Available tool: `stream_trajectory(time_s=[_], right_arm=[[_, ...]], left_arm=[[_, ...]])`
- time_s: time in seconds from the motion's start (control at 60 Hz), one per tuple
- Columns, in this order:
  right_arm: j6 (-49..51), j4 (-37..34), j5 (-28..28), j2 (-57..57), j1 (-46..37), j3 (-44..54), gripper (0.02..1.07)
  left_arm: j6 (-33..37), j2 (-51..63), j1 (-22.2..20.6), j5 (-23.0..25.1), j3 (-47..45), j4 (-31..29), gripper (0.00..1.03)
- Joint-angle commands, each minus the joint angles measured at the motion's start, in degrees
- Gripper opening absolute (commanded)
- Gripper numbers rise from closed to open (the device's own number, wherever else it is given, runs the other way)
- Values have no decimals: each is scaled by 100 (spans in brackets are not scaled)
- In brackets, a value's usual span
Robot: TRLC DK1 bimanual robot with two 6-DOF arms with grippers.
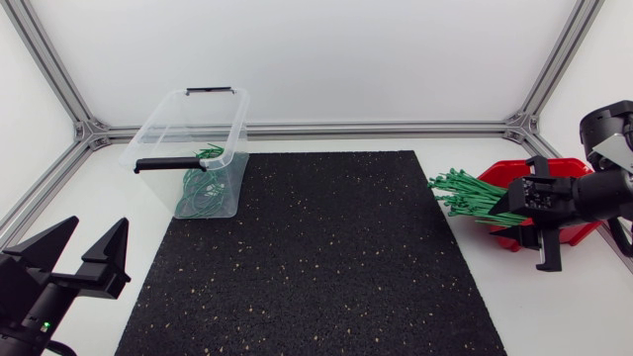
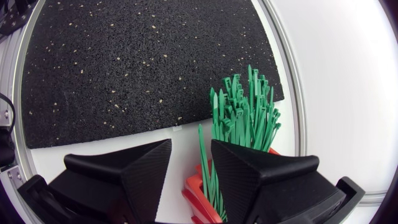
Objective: Take a green cable tie from the red box, thread the tail through the head to close it, then place it in the transparent bin on the left.
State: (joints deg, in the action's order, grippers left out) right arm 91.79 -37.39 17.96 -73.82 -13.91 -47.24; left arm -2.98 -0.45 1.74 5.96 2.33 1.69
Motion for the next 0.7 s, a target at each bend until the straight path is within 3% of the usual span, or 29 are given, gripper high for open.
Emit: stream_trajectory(time_s=[0.0, 0.083, 0.333, 0.433, 0.683], right_arm=[[164, 74, -64, -247, 82, 154, 46], [164, 135, -82, -326, 126, 136, 38], [155, 328, -170, -554, 170, 49, 38], [164, 346, -205, -642, 178, 13, 29], [146, 566, -205, -704, 196, 5, 29]], left_arm=[[-18, 10, -33, -7, -250, -38, 99], [-18, 10, -33, -7, -242, -46, 99], [-27, 10, -42, -7, -242, -46, 99], [-27, 10, -42, -7, -242, -46, 99], [-27, 10, -42, -7, -242, -55, 99]])
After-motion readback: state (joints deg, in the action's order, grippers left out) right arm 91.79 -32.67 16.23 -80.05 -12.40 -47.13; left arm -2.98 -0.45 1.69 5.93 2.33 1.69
